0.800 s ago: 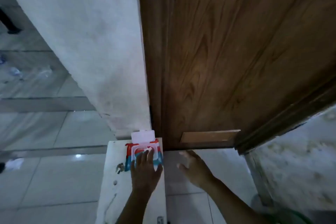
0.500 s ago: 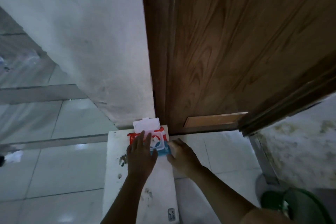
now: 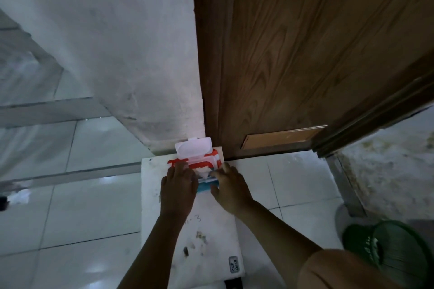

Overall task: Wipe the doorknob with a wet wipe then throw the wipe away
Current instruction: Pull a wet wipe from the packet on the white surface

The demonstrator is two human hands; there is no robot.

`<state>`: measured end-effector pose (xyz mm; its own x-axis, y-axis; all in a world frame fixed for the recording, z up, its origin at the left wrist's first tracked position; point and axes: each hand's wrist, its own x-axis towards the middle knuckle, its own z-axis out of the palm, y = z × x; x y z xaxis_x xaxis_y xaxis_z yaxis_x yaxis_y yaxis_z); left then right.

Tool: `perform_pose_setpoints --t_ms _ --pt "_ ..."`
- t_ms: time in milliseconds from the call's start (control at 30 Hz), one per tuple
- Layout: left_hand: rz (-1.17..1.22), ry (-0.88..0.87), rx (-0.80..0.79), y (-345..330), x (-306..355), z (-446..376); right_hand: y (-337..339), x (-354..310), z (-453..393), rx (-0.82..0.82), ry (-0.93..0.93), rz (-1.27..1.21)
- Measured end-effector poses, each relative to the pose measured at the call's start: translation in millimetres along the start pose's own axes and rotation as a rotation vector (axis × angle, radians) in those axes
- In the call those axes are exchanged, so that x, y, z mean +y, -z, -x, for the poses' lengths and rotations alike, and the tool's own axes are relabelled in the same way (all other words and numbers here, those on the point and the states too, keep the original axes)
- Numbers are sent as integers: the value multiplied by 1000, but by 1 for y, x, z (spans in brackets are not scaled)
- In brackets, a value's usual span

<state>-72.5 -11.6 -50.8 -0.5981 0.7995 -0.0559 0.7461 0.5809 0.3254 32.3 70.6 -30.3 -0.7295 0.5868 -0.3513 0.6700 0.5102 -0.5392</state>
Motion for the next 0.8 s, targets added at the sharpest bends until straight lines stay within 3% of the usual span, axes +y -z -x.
perform_pose_setpoints --t_ms 100,400,633,800 --pt "-74 -21 -28 1 0 -4 -2 0 0 20 7 6" --pt "32 -6 -40 7 6 -17 0 0 0 6 16 22" --pt "107 195 -90 4 10 -22 -6 2 -2 34 -1 31" --pt "86 244 -150 4 9 -26 -10 -7 -11 137 -121 -102"
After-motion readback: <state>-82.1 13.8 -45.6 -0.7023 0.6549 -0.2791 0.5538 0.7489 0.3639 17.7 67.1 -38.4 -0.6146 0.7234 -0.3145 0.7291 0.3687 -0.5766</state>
